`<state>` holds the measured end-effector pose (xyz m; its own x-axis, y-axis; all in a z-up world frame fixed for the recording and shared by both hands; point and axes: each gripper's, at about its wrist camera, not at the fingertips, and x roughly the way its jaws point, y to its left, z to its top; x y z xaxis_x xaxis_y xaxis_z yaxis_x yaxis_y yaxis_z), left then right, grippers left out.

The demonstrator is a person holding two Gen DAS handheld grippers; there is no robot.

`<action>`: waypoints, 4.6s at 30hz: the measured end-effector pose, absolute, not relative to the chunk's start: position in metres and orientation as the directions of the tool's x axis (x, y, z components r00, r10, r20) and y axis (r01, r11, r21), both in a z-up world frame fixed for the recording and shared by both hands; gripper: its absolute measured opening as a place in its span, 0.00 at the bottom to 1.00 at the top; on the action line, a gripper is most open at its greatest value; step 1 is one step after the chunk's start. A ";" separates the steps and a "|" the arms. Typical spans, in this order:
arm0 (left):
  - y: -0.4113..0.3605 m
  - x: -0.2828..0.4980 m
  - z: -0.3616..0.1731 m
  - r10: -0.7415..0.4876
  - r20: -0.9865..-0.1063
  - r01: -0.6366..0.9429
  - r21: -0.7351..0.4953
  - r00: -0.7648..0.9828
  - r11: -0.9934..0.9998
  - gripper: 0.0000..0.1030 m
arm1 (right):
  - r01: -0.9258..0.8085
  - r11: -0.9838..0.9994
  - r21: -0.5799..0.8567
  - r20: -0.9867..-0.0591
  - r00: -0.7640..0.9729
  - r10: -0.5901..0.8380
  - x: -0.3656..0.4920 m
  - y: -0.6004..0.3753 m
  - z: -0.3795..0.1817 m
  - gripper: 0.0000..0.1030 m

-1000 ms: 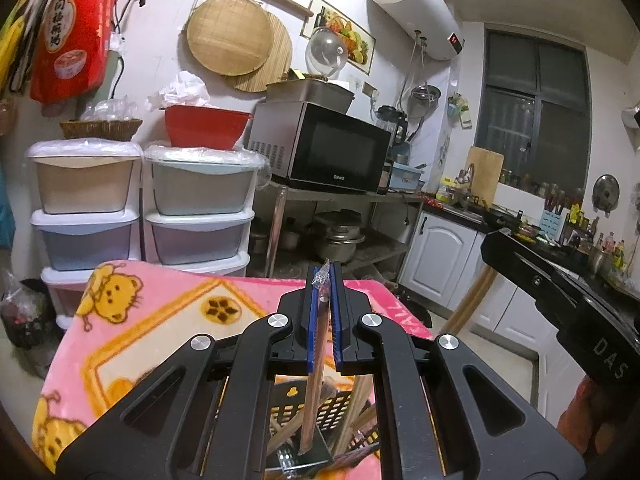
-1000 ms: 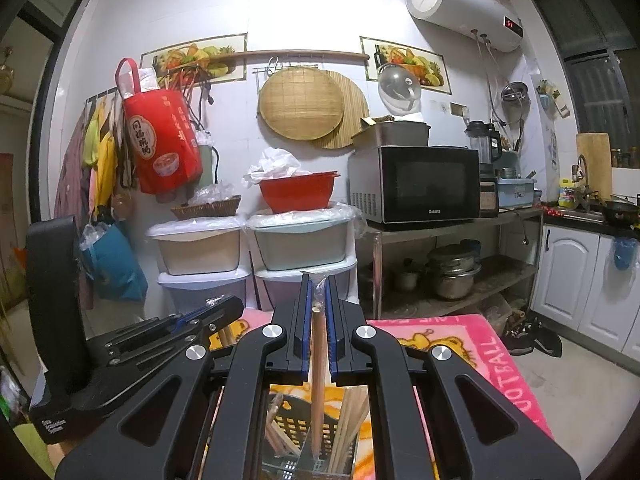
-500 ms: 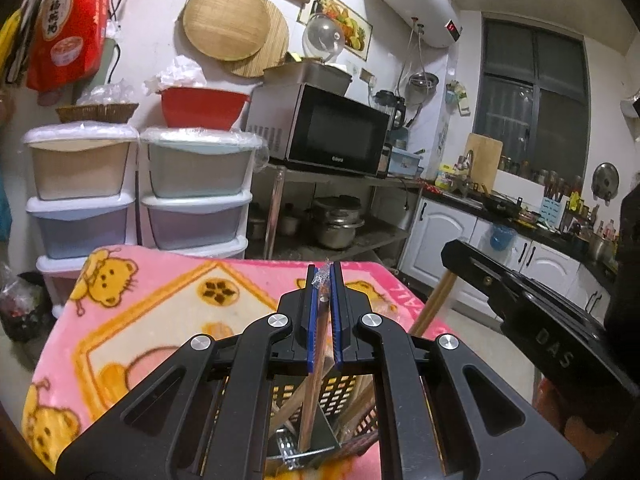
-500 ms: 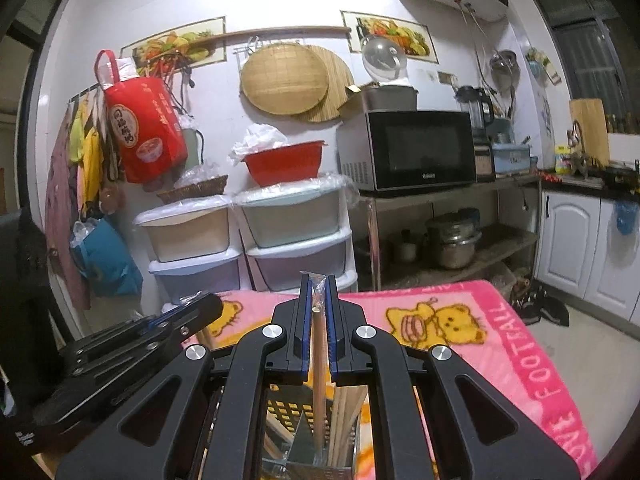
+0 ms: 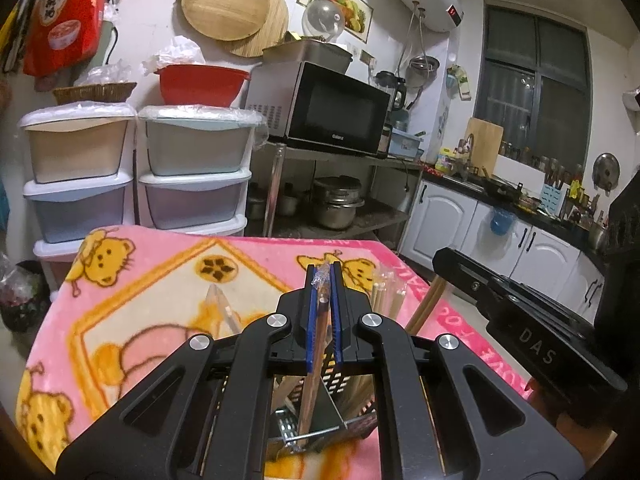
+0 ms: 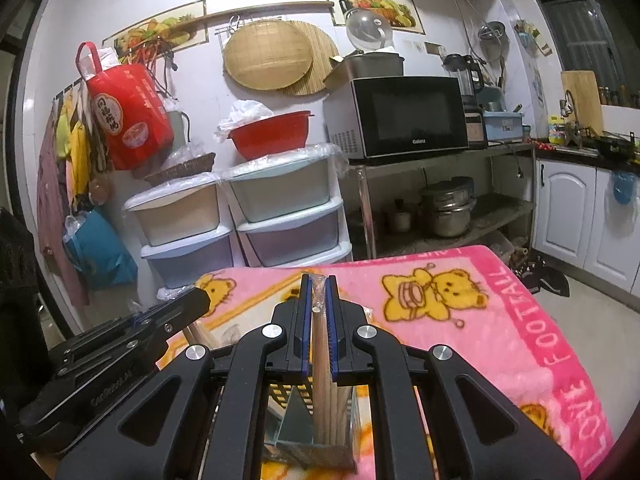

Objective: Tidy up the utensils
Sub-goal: 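Open both grippers to drop the chopsticks into the caddy, then move both open grippers down toward the wrapped chopsticks beside the caddy, then close the right gripper on a wrapped chopstick while the left gripper closes on another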

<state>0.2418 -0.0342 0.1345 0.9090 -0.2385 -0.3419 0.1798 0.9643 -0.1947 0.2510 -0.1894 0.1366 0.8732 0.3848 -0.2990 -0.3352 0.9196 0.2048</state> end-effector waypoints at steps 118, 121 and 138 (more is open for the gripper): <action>-0.041 0.187 -0.007 -0.229 -0.730 0.285 -0.050 0.643 0.957 0.53 | -0.368 0.851 0.374 -0.706 0.482 0.518 0.188 -0.211 -0.041 0.34; -0.047 0.194 -0.013 -0.221 -0.752 0.308 -0.025 0.621 0.951 0.51 | -0.370 0.842 0.392 -0.705 0.468 0.533 0.192 -0.210 -0.044 0.34; -0.066 0.213 -0.025 -0.236 -0.779 0.370 -0.005 0.581 0.929 0.51 | -0.393 0.819 0.418 -0.692 0.446 0.568 0.199 -0.210 -0.051 0.05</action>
<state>0.2126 -0.0660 -0.0251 0.5809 -0.2358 -0.7791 0.3699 0.9291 -0.0055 0.1987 -0.2105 -0.0510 0.4462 0.5679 -0.6917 -0.3933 0.8187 0.4184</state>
